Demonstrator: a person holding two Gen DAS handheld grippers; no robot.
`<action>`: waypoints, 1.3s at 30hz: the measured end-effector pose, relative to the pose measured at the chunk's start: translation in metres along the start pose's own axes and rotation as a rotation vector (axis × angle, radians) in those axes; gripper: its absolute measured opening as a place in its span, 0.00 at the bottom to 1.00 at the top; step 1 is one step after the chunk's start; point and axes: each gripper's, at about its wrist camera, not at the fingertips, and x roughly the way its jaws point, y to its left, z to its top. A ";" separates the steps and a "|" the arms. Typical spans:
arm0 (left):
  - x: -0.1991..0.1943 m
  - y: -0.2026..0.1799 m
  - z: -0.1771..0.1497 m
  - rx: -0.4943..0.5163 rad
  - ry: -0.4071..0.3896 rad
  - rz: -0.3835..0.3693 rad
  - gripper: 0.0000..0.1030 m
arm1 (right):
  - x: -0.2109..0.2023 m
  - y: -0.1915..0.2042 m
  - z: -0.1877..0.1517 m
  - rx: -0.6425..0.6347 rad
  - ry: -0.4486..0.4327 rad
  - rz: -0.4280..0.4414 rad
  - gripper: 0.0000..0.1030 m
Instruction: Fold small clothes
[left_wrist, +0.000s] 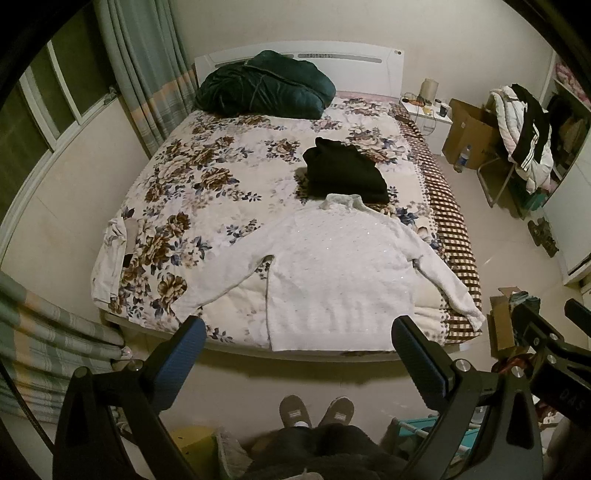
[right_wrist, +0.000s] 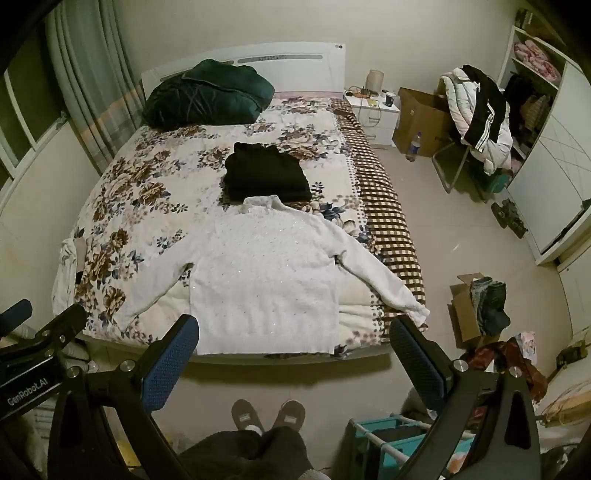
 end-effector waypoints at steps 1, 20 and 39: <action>0.000 0.000 0.000 -0.001 0.000 -0.002 1.00 | 0.000 0.000 0.000 0.000 0.000 0.000 1.00; -0.001 0.001 -0.001 -0.002 -0.005 -0.006 1.00 | -0.002 -0.007 -0.001 -0.003 -0.003 0.001 1.00; -0.001 0.001 -0.001 -0.005 -0.008 -0.007 1.00 | -0.013 -0.011 0.012 -0.003 -0.006 0.005 1.00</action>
